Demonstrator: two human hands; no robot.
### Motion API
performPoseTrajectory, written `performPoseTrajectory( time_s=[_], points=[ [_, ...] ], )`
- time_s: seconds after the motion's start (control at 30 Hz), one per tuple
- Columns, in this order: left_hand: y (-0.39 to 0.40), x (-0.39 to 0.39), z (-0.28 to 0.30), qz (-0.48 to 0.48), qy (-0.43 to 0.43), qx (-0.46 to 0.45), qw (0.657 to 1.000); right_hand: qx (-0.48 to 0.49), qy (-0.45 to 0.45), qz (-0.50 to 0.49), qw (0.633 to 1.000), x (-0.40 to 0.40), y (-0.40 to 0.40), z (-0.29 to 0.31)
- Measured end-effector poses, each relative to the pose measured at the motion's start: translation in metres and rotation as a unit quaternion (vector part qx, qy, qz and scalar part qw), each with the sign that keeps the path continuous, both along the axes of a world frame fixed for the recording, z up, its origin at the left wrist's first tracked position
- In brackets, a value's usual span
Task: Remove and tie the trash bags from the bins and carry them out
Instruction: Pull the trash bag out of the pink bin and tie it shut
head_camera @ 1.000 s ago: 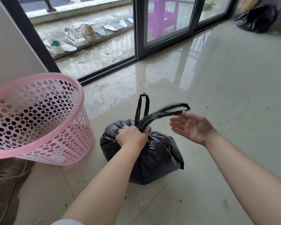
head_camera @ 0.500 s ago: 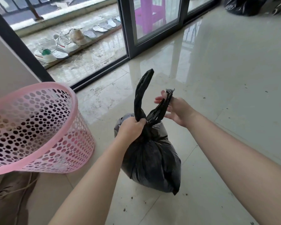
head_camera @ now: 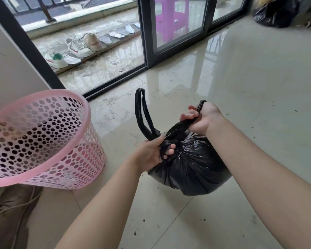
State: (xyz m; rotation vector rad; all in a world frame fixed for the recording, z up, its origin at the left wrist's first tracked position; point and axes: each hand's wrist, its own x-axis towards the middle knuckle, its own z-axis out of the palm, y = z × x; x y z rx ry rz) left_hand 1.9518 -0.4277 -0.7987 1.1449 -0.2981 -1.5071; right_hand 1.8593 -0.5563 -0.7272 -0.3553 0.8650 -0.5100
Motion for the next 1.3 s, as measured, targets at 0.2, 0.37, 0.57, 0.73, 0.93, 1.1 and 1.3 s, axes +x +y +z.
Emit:
performPoseTrajectory(
  time_s=[0.2,0.37,0.57,0.73,0.93,1.1,1.3],
  points=[
    [-0.012,0.008,0.007,0.079,0.038,0.014,0.996,-0.009,0.013,0.076,0.997,-0.007,0.02,-0.005],
    [0.003,0.017,-0.005,0.094,-0.036,0.029,0.995,-0.007,0.096,0.104,0.99,-0.036,0.02,-0.037],
    [0.018,0.023,-0.014,0.002,-0.122,0.055,0.991,-0.352,0.212,0.212,0.887,-0.041,0.008,-0.034],
    [0.014,0.016,-0.01,-0.08,-0.162,0.04,0.983,-0.592,0.269,0.457,0.606,-0.033,0.017,-0.029],
    [0.014,0.01,-0.004,-0.144,-0.204,0.046,0.967,-0.611,0.32,0.561,0.458,-0.022,0.03,-0.046],
    [0.006,0.004,-0.008,0.036,-0.376,0.118,0.919,-0.621,0.331,0.561,0.436,-0.015,0.035,-0.055],
    [0.007,-0.014,-0.03,0.075,-0.586,0.195,0.783,-0.616,0.313,0.567,0.448,-0.016,0.042,-0.064]
  ],
)
